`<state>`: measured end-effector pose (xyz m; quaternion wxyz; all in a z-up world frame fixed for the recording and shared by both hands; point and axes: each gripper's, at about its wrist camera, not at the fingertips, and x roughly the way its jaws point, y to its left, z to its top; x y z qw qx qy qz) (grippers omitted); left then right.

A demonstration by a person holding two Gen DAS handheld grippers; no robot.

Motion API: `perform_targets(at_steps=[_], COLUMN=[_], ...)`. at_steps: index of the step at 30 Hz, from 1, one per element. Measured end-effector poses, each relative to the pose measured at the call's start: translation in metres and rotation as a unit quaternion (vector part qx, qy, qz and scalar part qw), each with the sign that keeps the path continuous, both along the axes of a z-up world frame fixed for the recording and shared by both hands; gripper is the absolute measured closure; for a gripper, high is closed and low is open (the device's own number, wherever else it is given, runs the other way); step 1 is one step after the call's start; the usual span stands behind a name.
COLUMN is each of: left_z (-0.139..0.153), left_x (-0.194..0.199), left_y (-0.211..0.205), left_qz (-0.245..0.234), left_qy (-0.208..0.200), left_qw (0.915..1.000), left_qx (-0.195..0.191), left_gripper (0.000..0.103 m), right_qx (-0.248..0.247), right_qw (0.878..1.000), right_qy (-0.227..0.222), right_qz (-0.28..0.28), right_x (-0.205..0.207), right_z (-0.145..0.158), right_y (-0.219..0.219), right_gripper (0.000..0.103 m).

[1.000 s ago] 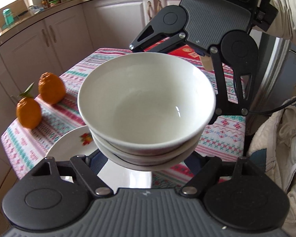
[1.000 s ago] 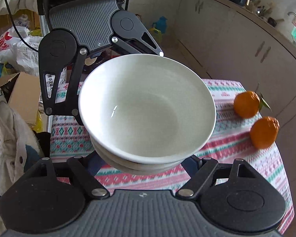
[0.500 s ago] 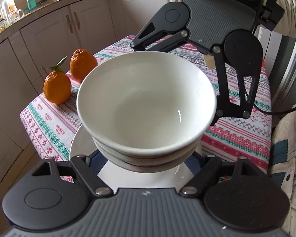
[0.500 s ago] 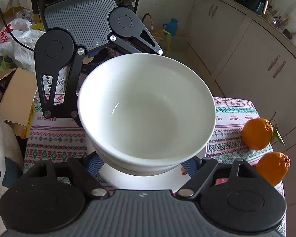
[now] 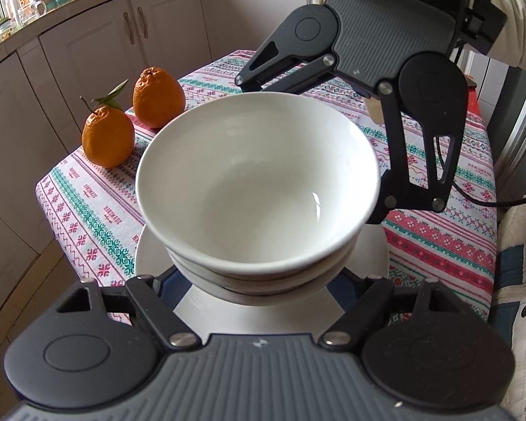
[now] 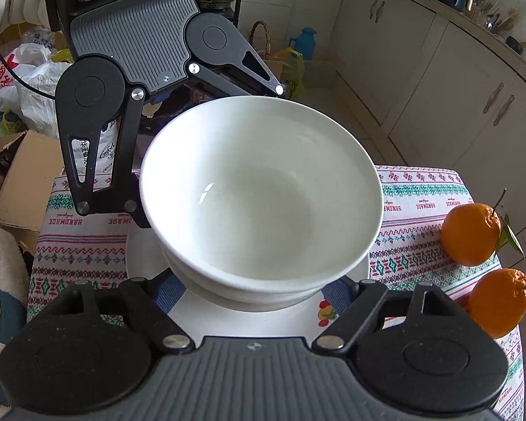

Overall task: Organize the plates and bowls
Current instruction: 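Lower the bowl stack onto the plate stack and open the right tool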

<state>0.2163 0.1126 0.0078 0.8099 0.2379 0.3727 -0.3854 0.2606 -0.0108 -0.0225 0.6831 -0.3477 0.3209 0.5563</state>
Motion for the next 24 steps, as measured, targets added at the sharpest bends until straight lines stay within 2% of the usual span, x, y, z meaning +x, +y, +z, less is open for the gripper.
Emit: perform_targets(at_steps=[7, 20, 23, 24], left_z=[-0.007, -0.007, -0.006, -0.006], left_x=[0.008, 0.008, 0.008, 0.007], left_y=[0.003, 0.004, 0.004, 0.004], left_qz=[0.004, 0.009, 0.015, 0.017], left_qy=[0.011, 0.008, 0.008, 0.002], left_qw=[0.9999, 0.9999, 0.9997, 0.9997], left_qx=[-0.002, -0.012, -0.015, -0.016], left_gripper=[0.020, 0.018, 0.017, 0.012], right_qx=[-0.001, 0.012, 0.016, 0.020], right_qw=[1.000, 0.999, 0.999, 0.999], right_qy=[0.011, 0.028, 0.035, 0.032], right_qz=[-0.001, -0.013, -0.018, -0.018], right_x=[0.004, 0.010, 0.010, 0.009], right_z=[-0.003, -0.007, -0.007, -0.006], right_y=[0.001, -0.003, -0.002, -0.003], right_gripper=[0.017, 0.016, 0.011, 0.004])
